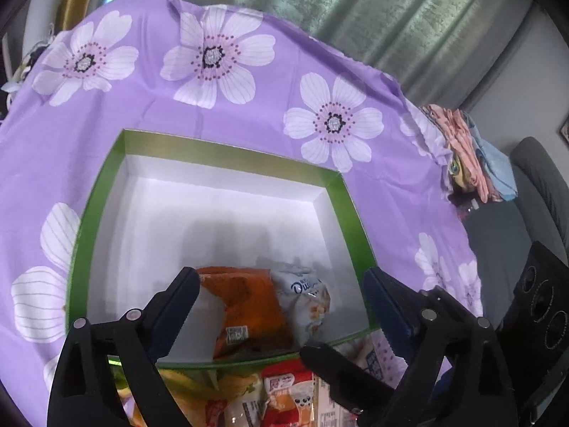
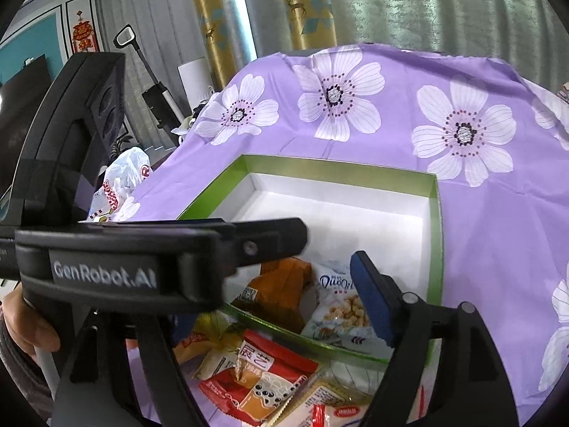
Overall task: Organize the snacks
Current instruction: 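Carry the peanut bag into the green box and open the right gripper, then move the right gripper to the blue-and-white cake packet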
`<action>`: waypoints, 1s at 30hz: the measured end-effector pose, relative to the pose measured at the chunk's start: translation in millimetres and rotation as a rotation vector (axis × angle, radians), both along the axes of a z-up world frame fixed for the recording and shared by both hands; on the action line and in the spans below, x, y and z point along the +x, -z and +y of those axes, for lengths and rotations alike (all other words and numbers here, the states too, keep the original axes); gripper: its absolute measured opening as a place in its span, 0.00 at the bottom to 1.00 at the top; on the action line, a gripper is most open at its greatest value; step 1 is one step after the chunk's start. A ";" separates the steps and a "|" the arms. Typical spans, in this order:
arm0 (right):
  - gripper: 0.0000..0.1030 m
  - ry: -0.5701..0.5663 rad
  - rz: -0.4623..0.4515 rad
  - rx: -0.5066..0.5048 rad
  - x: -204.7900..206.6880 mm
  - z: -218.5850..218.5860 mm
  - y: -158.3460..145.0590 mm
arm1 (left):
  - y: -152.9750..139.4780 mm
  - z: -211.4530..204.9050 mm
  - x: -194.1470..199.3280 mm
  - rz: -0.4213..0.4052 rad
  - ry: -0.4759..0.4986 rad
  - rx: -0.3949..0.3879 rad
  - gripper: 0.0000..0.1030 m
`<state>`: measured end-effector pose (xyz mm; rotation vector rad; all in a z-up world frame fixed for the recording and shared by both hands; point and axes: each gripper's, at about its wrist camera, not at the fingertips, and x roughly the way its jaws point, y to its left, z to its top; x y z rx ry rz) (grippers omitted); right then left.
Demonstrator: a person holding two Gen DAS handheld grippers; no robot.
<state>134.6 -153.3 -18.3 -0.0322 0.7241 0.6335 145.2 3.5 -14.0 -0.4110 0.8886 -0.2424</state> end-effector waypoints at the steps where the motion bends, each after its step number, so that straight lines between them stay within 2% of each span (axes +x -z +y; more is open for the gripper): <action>1: 0.79 0.003 -0.004 -0.001 -2.1 -0.9 -1.5 | -2.4 -0.4 -2.0 -0.004 -0.002 0.011 0.97; 7: 0.80 0.012 -0.026 -0.005 -20.0 -11.1 -13.7 | -20.0 -3.6 -23.7 -0.043 0.001 0.048 0.98; 14: 0.87 0.039 -0.036 -0.003 -47.7 -40.8 -26.9 | -31.9 -6.3 -55.9 -0.070 0.009 0.071 0.98; 22: 0.90 0.092 -0.028 -0.004 -78.7 -82.8 -28.9 | -27.8 -18.4 -91.7 -0.053 0.038 0.091 0.98; 30: 0.90 0.149 0.037 0.007 -102.4 -113.4 -9.5 | -15.9 -36.4 -120.1 -0.021 0.082 0.072 0.98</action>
